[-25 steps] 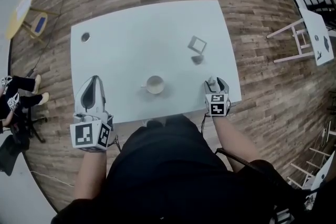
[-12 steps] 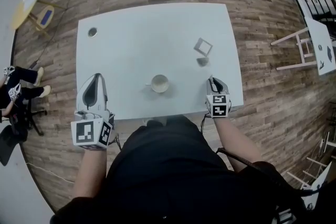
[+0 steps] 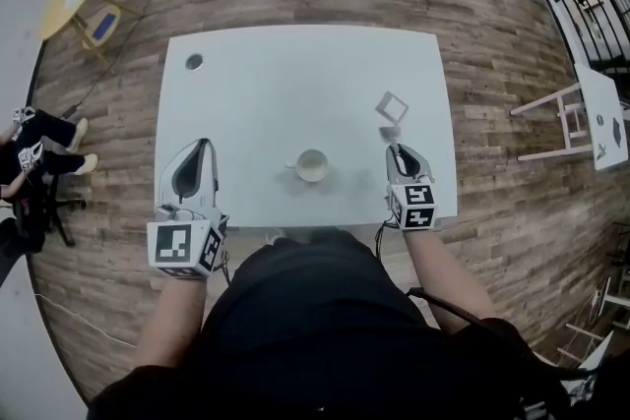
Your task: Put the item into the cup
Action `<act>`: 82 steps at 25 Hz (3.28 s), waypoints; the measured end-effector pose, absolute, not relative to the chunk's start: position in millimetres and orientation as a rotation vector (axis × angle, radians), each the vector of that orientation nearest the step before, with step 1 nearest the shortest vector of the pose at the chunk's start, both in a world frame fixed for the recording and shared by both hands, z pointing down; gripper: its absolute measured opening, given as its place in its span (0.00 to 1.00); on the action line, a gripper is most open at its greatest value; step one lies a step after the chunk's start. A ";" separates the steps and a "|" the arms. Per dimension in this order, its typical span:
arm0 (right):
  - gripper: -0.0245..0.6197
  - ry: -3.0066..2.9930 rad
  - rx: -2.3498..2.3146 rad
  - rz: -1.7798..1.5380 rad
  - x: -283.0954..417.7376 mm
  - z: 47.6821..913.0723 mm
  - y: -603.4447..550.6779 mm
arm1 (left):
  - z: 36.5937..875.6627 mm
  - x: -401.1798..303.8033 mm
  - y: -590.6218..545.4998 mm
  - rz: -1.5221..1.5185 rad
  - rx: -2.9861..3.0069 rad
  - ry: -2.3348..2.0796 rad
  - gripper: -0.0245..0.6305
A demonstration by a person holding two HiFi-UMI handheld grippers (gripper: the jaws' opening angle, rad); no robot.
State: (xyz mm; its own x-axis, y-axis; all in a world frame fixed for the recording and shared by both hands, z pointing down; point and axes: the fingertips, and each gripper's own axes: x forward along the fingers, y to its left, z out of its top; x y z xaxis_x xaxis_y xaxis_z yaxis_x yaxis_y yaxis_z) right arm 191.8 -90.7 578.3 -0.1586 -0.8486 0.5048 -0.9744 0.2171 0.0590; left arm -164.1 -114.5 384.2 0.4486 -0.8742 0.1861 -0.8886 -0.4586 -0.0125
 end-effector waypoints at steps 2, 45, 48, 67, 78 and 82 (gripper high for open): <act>0.14 -2.092 1.674 0.361 186.4 567.8 -95.8 | 381.8 -162.5 -113.8 0.235 2.614 -1.587 0.05; 0.13 -2.296 1.714 0.098 139.8 456.2 -99.5 | 381.1 -162.7 -114.7 0.150 2.633 -1.584 0.05; 0.13 -2.331 1.687 0.119 127.5 457.5 -102.0 | 376.5 -170.7 -114.3 0.142 2.609 -1.611 0.05; 0.13 -2.532 1.446 0.074 35.0 450.0 -116.2 | 378.7 -238.5 -93.1 0.154 2.465 -1.808 0.05; 0.13 -2.537 1.370 0.085 22.0 457.9 -107.5 | 382.7 -236.3 -91.1 0.179 2.467 -1.782 0.05; 0.13 -2.534 1.346 0.096 21.4 461.5 -104.0 | 387.3 -227.8 -93.0 0.193 2.467 -1.755 0.05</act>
State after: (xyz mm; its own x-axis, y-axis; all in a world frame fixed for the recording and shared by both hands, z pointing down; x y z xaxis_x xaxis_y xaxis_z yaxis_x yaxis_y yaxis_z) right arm 21.4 -104.0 461.5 -0.5318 -0.8038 0.2668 -0.8217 0.5660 0.0673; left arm -227.8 -93.0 387.3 0.3247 -0.9312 0.1657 -0.9450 -0.3269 0.0144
